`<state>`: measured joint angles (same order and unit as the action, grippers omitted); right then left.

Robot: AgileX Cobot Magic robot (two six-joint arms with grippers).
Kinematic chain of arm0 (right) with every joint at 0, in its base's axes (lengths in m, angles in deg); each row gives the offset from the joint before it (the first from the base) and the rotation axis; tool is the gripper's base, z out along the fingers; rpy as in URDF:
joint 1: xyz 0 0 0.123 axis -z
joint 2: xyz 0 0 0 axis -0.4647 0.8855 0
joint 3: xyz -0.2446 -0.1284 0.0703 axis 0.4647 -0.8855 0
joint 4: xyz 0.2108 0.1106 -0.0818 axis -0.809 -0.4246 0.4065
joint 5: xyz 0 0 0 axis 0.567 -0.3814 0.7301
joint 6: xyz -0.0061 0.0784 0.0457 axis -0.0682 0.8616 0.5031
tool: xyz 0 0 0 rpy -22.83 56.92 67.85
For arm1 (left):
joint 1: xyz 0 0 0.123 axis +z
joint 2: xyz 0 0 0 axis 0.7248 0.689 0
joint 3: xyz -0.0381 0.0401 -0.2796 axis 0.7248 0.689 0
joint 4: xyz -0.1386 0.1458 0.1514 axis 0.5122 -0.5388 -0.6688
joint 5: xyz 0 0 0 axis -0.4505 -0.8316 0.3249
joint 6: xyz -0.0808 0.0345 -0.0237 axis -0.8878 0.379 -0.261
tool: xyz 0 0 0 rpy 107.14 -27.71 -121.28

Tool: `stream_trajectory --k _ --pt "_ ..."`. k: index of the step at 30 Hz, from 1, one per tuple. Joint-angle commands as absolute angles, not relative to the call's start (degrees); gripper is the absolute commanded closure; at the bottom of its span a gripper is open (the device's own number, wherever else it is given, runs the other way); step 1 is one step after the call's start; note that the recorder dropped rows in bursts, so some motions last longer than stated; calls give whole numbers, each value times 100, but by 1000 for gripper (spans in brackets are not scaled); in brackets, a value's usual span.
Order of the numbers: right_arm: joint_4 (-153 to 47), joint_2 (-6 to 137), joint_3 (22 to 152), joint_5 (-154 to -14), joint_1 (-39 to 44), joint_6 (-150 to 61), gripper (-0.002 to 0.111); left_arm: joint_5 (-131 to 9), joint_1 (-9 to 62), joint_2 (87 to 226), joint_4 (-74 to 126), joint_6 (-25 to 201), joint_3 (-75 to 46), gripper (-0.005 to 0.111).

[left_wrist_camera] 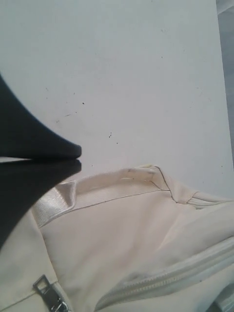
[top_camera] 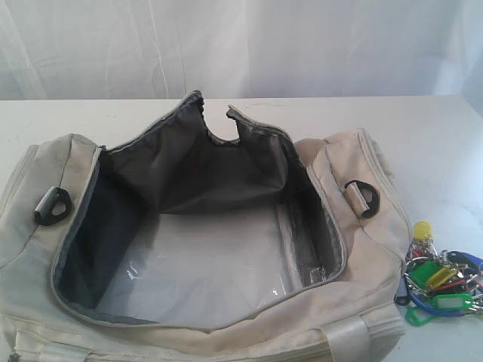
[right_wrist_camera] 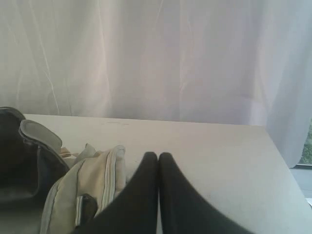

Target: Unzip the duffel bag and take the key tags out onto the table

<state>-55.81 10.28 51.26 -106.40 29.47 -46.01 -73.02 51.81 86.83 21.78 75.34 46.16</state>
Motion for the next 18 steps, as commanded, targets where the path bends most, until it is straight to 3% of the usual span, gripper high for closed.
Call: stream_trajectory --k 1,18 --pt "-5586 1007 5100 -10613 2940 -4628 108 -7270 5196 8659 2207 7467 4644 107" --pt "-5586 1007 5100 -10613 2940 -4628 108 -7297 4912 8659 2207 7467 4644 107"
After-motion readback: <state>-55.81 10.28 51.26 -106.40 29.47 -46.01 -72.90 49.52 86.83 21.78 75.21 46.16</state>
